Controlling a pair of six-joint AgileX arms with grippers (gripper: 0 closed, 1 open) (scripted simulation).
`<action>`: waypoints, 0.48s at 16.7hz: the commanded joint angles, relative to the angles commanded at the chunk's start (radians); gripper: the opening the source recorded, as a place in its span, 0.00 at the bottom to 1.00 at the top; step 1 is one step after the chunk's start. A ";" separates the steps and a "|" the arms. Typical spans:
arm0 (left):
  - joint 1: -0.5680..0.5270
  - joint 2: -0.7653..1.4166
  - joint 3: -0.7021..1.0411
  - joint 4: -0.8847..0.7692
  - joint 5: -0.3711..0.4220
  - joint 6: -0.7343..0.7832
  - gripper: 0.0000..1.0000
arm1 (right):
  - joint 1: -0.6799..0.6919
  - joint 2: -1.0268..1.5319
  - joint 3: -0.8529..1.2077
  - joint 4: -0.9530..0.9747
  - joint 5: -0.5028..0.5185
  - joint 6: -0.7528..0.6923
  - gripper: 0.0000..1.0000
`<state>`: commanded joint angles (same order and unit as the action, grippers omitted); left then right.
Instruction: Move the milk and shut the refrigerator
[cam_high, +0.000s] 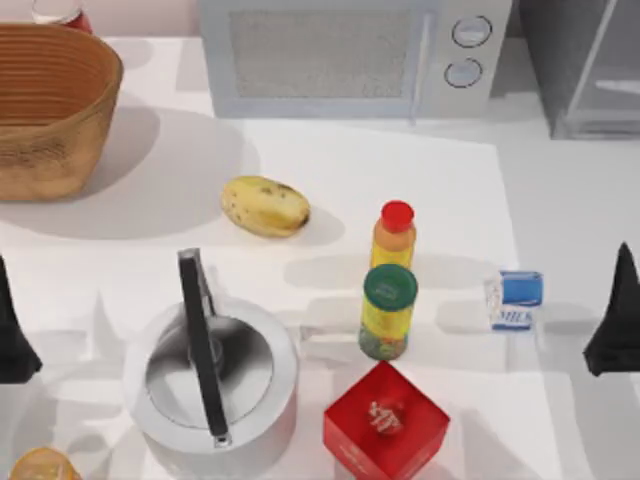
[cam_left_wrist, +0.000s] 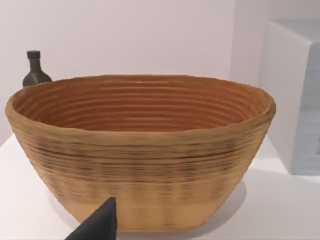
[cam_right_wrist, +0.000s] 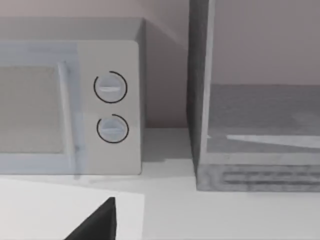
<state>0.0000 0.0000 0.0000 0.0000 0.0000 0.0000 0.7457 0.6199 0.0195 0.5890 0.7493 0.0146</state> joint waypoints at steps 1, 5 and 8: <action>0.000 0.000 0.000 0.000 0.000 0.000 1.00 | 0.049 0.041 0.001 0.039 0.049 0.001 1.00; 0.000 0.000 0.000 0.000 0.000 0.000 1.00 | 0.171 0.143 0.004 0.135 0.172 0.003 1.00; 0.000 0.000 0.000 0.000 0.000 0.000 1.00 | 0.178 0.148 0.005 0.141 0.179 0.003 1.00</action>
<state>0.0000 0.0000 0.0000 0.0000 0.0000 0.0000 0.9238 0.7680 0.0241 0.7296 0.9282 0.0181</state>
